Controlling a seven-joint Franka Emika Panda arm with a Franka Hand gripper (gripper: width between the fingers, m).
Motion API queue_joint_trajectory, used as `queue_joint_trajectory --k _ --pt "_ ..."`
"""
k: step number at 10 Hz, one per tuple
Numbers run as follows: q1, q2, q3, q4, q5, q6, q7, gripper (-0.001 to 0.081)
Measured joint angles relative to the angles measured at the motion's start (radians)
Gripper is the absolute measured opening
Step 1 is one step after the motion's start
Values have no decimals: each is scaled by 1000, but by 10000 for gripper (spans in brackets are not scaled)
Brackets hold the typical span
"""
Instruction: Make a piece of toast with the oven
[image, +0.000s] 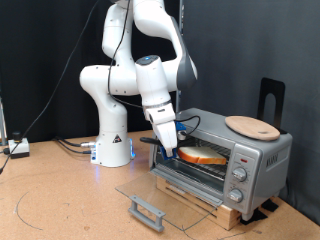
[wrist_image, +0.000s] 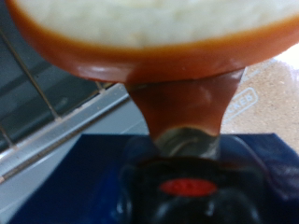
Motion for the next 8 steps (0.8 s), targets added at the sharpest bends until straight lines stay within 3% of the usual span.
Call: queue_joint_trajectory --k 3,8 --pt "-18 -1 -28 4 -9 -3 -39 397" --pt "-120 -4 -84 7 -121 -60 -83 397"
